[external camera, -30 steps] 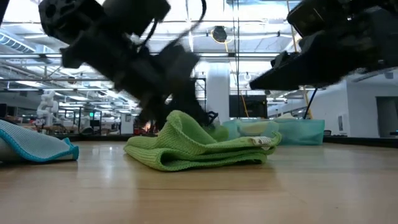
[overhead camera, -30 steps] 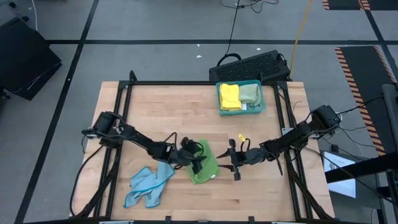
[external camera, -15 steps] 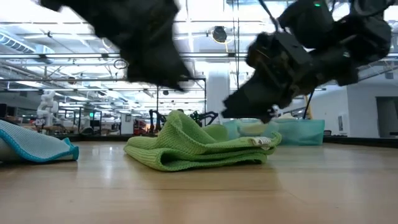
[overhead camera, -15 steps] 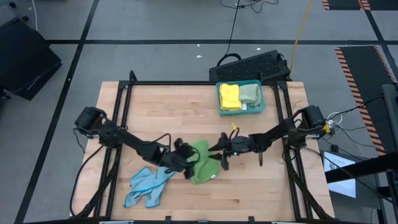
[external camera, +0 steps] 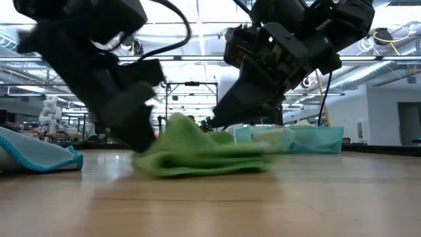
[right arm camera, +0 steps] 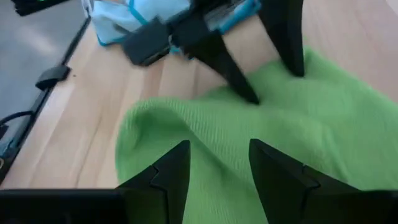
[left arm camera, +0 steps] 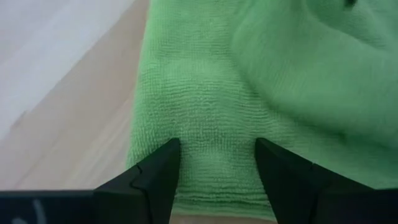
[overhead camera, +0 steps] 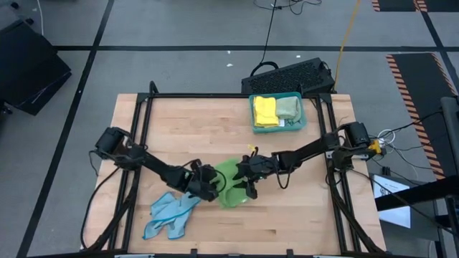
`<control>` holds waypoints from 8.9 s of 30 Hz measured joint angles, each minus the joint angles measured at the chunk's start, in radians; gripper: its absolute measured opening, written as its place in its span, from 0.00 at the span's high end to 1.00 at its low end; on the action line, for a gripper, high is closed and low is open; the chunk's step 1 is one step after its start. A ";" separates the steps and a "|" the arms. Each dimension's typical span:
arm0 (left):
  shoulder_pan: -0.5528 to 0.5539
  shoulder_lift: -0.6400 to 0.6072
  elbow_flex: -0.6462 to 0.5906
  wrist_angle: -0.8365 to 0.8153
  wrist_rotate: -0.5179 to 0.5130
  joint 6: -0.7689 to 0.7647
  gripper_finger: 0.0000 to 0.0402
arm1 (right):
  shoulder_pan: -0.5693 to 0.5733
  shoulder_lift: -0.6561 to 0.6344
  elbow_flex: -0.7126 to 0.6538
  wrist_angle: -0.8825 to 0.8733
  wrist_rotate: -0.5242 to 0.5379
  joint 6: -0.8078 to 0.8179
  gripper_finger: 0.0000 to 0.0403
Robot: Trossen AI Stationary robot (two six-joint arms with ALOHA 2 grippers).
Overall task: Fold microfiber towels
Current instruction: Fold the green microfiber cloth
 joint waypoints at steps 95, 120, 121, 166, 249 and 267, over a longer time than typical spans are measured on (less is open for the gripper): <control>0.024 0.020 -0.022 0.140 0.030 0.157 0.47 | -0.045 0.056 -0.009 -0.365 -0.637 -0.224 0.69; 0.074 0.019 -0.023 0.154 0.042 0.178 0.47 | 0.143 -0.298 -0.454 0.394 -0.085 0.108 0.66; 0.076 0.019 -0.024 0.164 0.045 0.188 0.47 | 0.146 -0.298 -0.451 0.398 -0.029 0.109 0.65; 0.168 0.019 -0.022 0.209 0.130 0.313 0.47 | 0.248 -0.104 -0.285 0.092 0.470 0.198 0.50; 0.054 -0.109 -0.022 0.367 0.260 0.435 0.47 | 0.165 0.067 -0.277 0.678 0.221 -0.108 0.75; 0.247 -0.100 -0.024 0.095 0.293 0.186 0.47 | 0.167 0.268 -0.140 0.659 0.151 -0.057 0.75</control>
